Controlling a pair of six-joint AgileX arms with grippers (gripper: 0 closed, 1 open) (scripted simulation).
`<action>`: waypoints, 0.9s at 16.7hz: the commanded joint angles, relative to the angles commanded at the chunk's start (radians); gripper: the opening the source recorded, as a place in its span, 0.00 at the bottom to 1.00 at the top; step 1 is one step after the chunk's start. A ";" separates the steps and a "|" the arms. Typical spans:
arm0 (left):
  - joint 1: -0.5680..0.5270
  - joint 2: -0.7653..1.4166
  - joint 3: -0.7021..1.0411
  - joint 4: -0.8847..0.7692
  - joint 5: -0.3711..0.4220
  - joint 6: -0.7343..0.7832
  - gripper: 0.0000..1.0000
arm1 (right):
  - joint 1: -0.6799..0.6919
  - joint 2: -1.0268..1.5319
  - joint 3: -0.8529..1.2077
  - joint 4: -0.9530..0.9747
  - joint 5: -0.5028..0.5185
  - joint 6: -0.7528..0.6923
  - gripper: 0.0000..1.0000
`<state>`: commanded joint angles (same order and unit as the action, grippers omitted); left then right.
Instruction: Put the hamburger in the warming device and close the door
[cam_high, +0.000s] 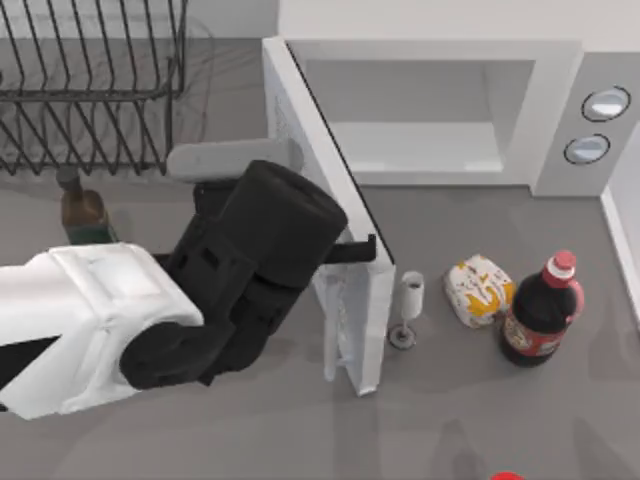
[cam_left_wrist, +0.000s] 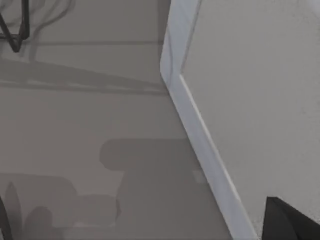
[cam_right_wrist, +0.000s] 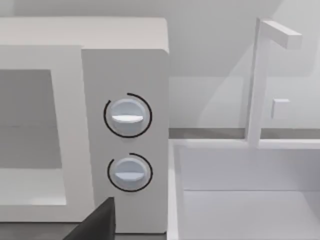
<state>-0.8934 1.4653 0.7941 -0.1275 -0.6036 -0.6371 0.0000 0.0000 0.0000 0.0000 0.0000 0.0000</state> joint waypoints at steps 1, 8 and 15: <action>-0.015 0.019 0.009 -0.012 -0.008 -0.014 0.00 | 0.000 0.000 0.000 0.000 0.000 0.000 1.00; -0.031 0.028 0.063 -0.029 -0.030 -0.039 0.00 | 0.000 0.000 0.000 0.000 0.000 0.000 1.00; -0.159 0.290 0.364 -0.132 -0.106 -0.160 0.00 | 0.000 0.000 0.000 0.000 0.000 0.000 1.00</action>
<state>-1.0528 1.7554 1.1578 -0.2595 -0.7095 -0.7975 0.0000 0.0000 0.0000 0.0000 0.0000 0.0000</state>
